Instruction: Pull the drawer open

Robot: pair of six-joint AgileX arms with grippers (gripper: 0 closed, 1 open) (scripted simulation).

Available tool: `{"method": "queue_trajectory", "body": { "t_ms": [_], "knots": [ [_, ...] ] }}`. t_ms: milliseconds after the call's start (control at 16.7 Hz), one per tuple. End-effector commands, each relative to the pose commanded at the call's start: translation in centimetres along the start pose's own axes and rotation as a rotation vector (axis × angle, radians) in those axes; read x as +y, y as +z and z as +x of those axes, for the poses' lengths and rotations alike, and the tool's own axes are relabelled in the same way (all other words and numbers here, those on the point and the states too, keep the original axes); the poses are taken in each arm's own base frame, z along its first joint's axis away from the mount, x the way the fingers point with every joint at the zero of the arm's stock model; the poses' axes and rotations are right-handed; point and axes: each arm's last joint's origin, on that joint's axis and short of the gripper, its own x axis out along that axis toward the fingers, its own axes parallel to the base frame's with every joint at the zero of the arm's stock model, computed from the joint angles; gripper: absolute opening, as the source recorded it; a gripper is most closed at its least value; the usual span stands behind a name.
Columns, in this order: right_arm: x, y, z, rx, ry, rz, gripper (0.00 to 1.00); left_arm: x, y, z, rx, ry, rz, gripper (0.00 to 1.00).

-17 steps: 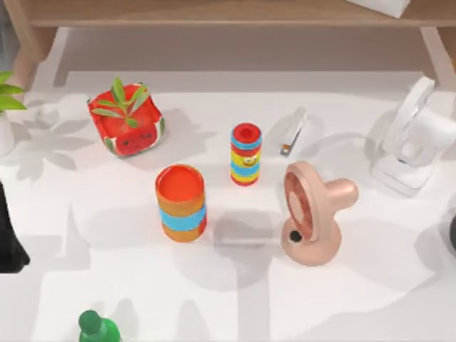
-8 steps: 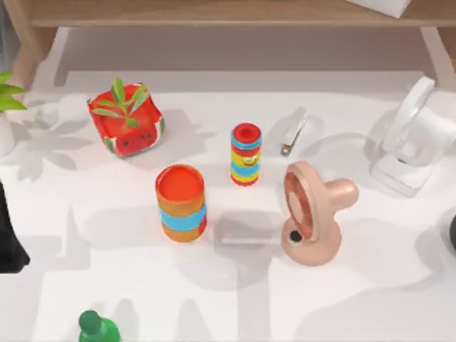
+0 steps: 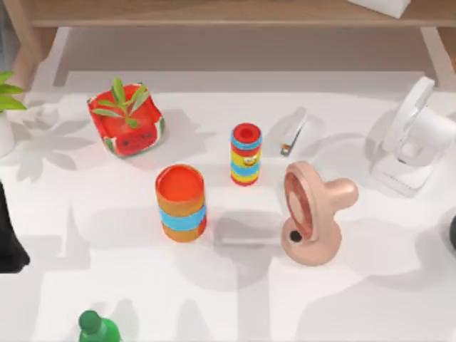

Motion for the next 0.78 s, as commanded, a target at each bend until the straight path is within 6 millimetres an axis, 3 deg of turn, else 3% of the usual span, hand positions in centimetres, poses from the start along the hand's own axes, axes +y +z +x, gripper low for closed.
{"method": "queue_trajectory", "body": {
  "t_ms": [180, 780],
  "knots": [
    [0.00, 0.00, 0.02, 0.000, 0.000, 0.000, 1.00, 0.00, 0.00, 0.00, 0.000, 0.000, 0.000, 1.00],
    [0.00, 0.00, 0.02, 0.000, 0.000, 0.000, 0.25, 0.00, 0.00, 0.00, 0.000, 0.000, 0.000, 1.00]
  ]
}}
